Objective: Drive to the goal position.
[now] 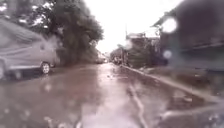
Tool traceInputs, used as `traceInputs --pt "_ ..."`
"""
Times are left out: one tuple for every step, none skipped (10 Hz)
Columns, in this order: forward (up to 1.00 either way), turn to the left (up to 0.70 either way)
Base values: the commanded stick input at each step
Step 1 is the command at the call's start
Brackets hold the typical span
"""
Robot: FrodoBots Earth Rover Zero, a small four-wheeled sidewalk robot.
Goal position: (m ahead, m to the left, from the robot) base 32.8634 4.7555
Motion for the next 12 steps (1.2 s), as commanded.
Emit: traceInputs --pt "1.00 0.00" --pt "1.00 0.00" --pt "1.00 0.00" --pt "1.00 0.00" --pt "1.00 0.00" --pt "1.00 0.00" --pt "1.00 0.00" --pt "1.00 0.00" --pt "1.00 0.00" --pt "1.00 0.00" --pt "1.00 0.00" --pt "1.00 0.00"
